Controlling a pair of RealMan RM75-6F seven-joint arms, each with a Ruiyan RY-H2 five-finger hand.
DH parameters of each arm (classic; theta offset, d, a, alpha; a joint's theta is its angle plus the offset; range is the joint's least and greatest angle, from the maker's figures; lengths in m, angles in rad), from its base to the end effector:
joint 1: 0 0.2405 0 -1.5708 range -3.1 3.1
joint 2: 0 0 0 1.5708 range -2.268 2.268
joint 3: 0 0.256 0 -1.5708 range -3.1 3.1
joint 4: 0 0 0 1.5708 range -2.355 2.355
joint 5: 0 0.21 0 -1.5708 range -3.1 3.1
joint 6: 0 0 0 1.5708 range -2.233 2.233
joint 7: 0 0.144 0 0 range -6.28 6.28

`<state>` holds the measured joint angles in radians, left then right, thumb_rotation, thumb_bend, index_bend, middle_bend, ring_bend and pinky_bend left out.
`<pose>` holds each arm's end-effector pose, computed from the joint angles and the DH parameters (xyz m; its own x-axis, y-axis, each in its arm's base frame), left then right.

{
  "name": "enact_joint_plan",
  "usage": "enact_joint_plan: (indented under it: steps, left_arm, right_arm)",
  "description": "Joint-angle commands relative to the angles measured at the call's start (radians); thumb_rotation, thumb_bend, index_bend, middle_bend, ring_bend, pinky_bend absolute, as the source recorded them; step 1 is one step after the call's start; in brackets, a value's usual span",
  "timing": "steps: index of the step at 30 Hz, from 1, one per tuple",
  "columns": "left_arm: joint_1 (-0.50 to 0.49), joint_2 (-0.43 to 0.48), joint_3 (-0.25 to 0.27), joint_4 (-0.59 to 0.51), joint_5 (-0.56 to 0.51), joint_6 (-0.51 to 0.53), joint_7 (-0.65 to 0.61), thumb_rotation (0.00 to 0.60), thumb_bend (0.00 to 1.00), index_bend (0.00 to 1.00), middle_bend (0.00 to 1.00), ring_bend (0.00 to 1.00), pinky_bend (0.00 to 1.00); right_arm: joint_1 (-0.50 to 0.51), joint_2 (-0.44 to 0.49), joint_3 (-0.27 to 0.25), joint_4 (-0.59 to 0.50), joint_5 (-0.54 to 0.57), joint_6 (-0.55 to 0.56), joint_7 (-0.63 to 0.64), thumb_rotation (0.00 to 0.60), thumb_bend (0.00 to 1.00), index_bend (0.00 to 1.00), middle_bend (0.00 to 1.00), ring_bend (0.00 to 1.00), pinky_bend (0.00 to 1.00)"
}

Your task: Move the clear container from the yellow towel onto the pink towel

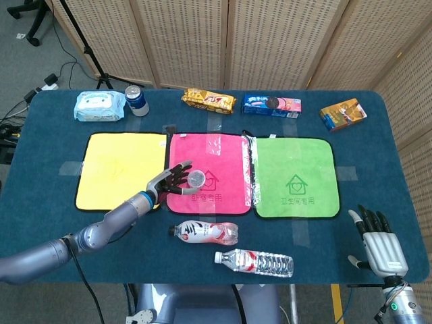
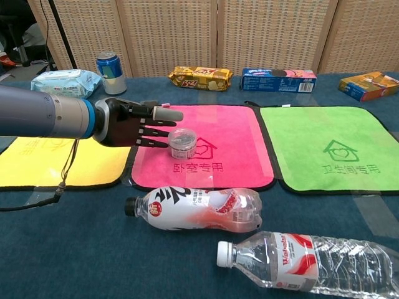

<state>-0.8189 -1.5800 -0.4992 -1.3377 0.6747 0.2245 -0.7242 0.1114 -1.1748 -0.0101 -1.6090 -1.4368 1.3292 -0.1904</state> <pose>-0.1150 0.3835 -0.0475 -0.8051 0.5092 0.3042 0.5759 0.5482 0.6065 -0.3226 -0.1730 0.1155 0.5059 -0.2128 0.8359 -0.8566 -0.0105 0.5158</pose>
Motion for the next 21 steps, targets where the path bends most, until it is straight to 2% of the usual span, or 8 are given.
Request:
enact_joint_plan:
  steps: [1,21]
  left_arm:
    - [-0.005,-0.004,0.001,-0.001,-0.004,0.004,0.001,0.6,0.17,0.0,0.0,0.0,0.0]
    - [-0.054,-0.045,0.018,-0.001,-0.018,0.029,0.022,0.6,0.17,0.0,0.0,0.0,0.0]
  right_arm:
    - [-0.001,0.001,-0.001,0.0,0.0,0.0,0.0,0.6,0.11,0.03,0.0,0.0,0.0]
    - [-0.006,0.004,-0.004,-0.007,-0.007,0.004,-0.005,0.6,0.1,0.03,0.0,0.0,0.0]
